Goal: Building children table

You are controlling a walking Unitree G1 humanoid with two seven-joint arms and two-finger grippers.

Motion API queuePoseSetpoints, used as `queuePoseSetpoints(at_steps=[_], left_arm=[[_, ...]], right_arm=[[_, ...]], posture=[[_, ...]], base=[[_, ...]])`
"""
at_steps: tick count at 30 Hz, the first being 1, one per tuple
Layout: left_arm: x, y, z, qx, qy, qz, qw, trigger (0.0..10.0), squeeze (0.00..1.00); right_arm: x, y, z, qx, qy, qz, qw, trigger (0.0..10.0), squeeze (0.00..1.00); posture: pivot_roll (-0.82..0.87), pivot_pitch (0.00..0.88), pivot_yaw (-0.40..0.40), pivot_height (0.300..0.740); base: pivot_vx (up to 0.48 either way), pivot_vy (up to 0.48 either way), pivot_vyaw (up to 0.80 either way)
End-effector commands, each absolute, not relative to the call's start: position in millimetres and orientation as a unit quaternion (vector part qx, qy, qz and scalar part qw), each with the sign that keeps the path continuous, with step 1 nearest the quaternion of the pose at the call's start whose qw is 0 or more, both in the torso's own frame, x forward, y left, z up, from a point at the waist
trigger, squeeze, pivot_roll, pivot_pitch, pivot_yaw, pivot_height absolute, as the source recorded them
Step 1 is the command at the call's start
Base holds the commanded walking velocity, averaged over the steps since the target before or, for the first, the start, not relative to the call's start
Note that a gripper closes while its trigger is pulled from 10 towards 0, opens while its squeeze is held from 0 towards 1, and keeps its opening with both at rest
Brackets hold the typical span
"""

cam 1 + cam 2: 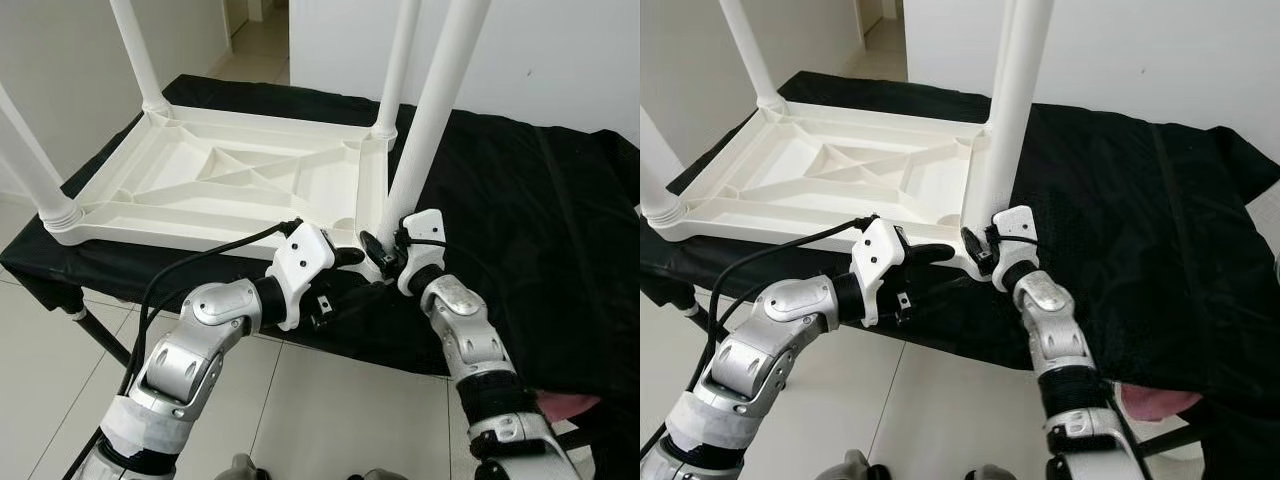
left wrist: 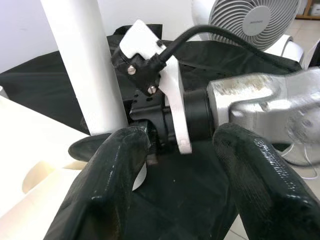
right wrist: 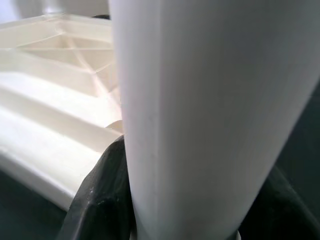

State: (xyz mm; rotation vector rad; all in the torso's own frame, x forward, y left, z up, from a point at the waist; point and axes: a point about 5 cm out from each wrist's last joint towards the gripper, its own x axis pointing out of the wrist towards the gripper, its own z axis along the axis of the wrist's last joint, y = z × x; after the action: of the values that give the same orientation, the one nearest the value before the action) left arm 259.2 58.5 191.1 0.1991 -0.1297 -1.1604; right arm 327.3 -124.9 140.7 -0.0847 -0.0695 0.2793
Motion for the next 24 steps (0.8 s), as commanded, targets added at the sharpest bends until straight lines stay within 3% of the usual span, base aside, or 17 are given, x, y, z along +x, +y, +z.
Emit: queuePoseSetpoints(at_steps=[1,4,13,14,15,24], left_arm=[[261.3,58.3,188.7,0.097,-0.058,-0.533,0.839,10.0,0.0],[262.1,56.7,189.2,0.098,-0.06,-0.537,0.836,10.0,0.0],[263.1,54.8,190.0,0.097,-0.064,-0.538,0.835,10.0,0.0],[263.3,54.8,190.2,0.097,-0.064,-0.538,0.835,10.0,0.0],[264.3,55.7,190.7,0.098,-0.065,-0.536,0.836,10.0,0.0],[265.4,58.9,191.6,0.098,-0.067,-0.529,0.84,10.0,0.0]], right_arm=[[325.8,-125.0,146.5,-0.058,-0.046,0.104,0.992,10.0,0.0],[314.2,-108.7,146.1,-0.026,-0.05,0.02,0.998,10.0,0.0],[312.3,-106.8,152.4,0.001,-0.053,0.031,0.998,10.0,0.0],[312.3,-108.0,153.7,0.001,-0.055,0.035,0.998,10.0,0.82],[313.0,-110.2,155.3,0.002,-0.058,0.051,0.997,10.0,1.0],[318.2,-131.5,157.0,0.008,-0.044,0.115,0.992,10.0,1.0]], posture=[[-0.11,0.022,0.007,0.74],[-0.11,0.013,0.006,0.74],[-0.12,0.007,0.005,0.74],[-0.11,0.01,0.007,0.74],[-0.11,0.014,0.009,0.74],[-0.11,0.024,0.007,0.74]], base=[[0.0,0.0,0.0],[0.0,0.0,0.0],[0.0,0.0,0.0],[0.0,0.0,0.0],[0.0,0.0,0.0],[0.0,0.0,0.0]])
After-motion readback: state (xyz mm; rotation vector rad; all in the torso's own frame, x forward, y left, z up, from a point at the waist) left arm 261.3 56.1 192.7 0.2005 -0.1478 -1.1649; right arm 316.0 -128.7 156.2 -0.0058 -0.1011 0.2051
